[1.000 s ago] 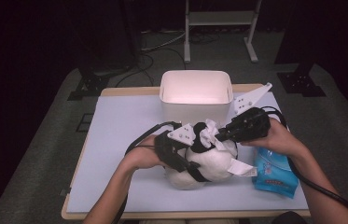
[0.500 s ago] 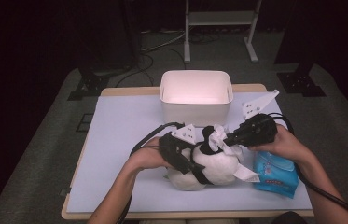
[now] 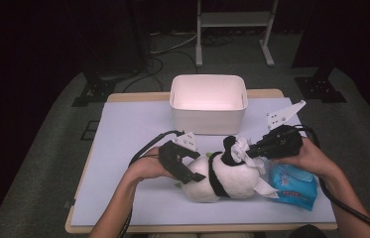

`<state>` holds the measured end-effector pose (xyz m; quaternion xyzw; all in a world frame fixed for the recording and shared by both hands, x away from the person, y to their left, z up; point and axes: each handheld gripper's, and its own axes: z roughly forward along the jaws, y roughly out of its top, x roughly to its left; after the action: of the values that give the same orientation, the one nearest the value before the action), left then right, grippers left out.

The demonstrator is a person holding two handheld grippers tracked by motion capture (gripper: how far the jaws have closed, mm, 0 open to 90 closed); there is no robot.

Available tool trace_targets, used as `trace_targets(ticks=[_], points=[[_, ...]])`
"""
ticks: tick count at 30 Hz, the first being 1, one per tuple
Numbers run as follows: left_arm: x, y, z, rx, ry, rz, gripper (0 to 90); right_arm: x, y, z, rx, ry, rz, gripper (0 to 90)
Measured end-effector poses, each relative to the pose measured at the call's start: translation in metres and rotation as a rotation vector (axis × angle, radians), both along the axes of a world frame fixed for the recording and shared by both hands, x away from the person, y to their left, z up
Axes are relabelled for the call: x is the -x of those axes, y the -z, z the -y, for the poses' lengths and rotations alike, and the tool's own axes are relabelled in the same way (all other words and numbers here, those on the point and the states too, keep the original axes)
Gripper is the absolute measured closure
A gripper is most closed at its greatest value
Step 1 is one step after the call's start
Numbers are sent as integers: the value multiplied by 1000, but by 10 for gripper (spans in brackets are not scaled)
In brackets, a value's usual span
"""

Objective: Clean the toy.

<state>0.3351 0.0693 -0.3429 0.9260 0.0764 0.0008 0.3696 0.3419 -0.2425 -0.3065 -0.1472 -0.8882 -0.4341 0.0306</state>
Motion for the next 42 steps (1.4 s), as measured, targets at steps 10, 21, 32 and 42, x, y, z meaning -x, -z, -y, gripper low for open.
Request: trace_targets(ticks=[10,21,32,42], points=[[-2,19,11,-15,26,-57,104,0,6,3,6,2,-12,828],[-3,15,9,4,14,-29,320,-2,9,9,-8,33,-4,827],[-3,-5,-5,-89,-52,96,366,-8,12,-2,25,38,-3,828],[3,1,-13,-85,-52,87,359,-11,14,-33,55,-12,1,827]])
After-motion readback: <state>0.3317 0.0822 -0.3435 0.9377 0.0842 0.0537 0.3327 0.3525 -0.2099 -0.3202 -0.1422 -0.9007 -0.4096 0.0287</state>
